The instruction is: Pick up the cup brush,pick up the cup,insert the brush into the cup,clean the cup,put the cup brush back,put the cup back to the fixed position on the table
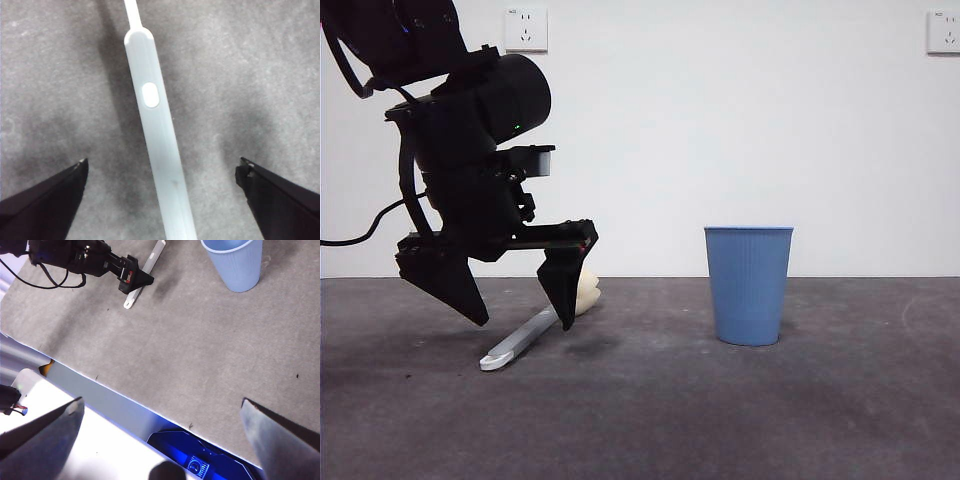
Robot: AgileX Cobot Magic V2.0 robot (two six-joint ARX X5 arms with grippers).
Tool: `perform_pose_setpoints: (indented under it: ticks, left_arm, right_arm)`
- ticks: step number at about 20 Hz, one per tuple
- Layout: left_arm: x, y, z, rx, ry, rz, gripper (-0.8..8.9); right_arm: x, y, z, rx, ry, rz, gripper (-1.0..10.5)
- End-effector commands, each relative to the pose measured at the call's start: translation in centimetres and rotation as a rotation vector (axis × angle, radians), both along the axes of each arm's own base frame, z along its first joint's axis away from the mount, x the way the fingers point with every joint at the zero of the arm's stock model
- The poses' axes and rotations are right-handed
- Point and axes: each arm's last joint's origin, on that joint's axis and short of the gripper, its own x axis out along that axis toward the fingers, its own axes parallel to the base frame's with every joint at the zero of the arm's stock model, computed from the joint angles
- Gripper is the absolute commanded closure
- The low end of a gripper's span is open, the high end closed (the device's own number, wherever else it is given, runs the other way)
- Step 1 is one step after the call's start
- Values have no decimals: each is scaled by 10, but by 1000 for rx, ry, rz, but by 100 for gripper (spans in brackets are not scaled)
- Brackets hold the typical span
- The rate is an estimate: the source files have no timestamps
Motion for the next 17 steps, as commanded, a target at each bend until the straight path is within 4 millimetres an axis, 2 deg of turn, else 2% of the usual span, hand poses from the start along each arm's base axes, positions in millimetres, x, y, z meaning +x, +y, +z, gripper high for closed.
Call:
perform_pose_setpoints:
  ticks: [1,2,4,10,11,12,14,17]
  left_arm:
    - [-2,-1,-5,6,31,24,320]
    - [-4,-2,-6,11,40,22,322]
    - [-6,-4,-7,20,54,16,401]
    - [-11,-12,-20,36,115,25,416]
    - [-12,-13,-20,34,114,23,467]
    - [-12,-15,-20,31,111,18,579]
    - [-13,-16,-20,28,112,13,736]
    - [-15,-15,-19,37,125,11,791]
  right_arm:
    - [0,0,1,0,-10,-1,321]
    - [0,0,1,0,-10,-1,321]
    - [0,0,1,0,-10,-1,321]
    - [0,0,1,0,-10,-1,321]
    - [0,0,1,0,-10,-1,321]
    - [0,0,1,0,-10,-1,321]
    - [0,0,1,0,-10,-1,321]
    - [0,0,1,0,-10,-2,321]
